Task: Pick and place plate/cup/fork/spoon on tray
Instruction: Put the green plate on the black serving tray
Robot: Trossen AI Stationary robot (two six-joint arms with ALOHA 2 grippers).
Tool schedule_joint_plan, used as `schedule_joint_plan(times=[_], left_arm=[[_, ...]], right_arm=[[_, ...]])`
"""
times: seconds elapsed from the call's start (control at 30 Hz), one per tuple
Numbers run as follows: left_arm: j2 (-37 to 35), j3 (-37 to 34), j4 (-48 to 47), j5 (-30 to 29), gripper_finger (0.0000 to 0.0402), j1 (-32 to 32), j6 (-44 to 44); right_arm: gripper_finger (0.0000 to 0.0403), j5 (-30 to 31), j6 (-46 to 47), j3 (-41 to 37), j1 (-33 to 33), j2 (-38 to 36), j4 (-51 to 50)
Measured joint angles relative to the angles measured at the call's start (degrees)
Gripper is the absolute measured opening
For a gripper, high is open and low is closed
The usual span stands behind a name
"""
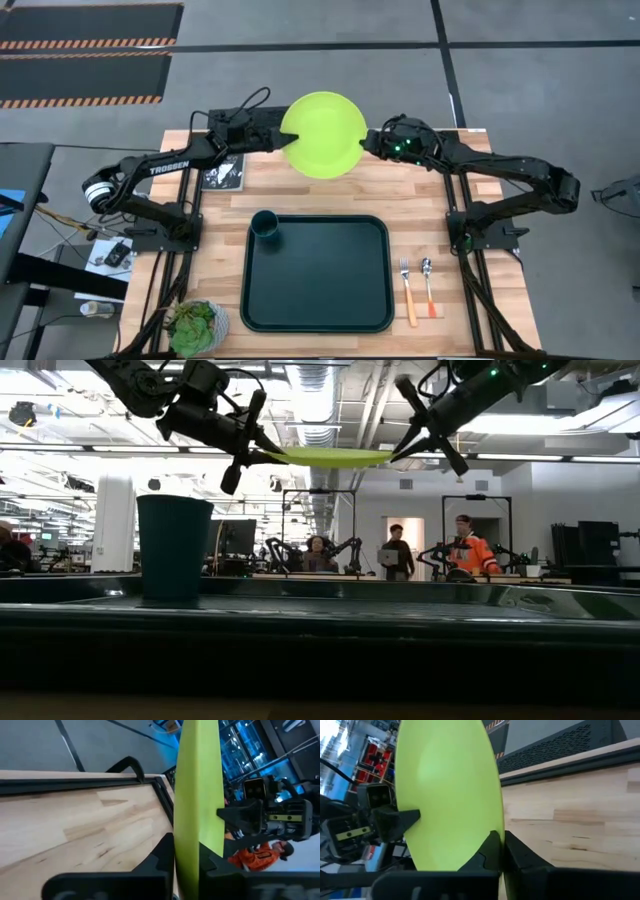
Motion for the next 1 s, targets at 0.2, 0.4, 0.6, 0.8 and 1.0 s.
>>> schedule_joint_plan(times=[0.2, 0.4, 0.6, 0.8, 1.0], left_arm=[[0.0, 0.0, 0.2, 1.7, 0.0002, -0.1, -0.2], [0.0, 0.0, -0.5, 2.0, 0.0001, -1.1, -1.0], [-1.6, 0.0, -0.2, 4.5, 0.0, -3.4, -2.5], [-7.1, 0.0, -0.1, 6.5, 0.0, -7.8, -5.5], [-15.6, 0.0, -6.9, 4.7, 0.0, -14.4, -7.0]], right_arm=[[0.0085, -0.2, -3.7, 0.0, -1.3, -0.6, -1.2], [0.0152, -1.1, -8.4, 0.0, -4.5, -5.6, -1.2], [0.019, 0.0, -11.2, 0.0, -9.2, -12.4, -6.4], [0.0193, 0.3, -13.6, 0.0, -12.9, -15.5, -14.1], [0.0184, 0.1, -15.1, 0.0, -13.1, -14.4, -19.3]])
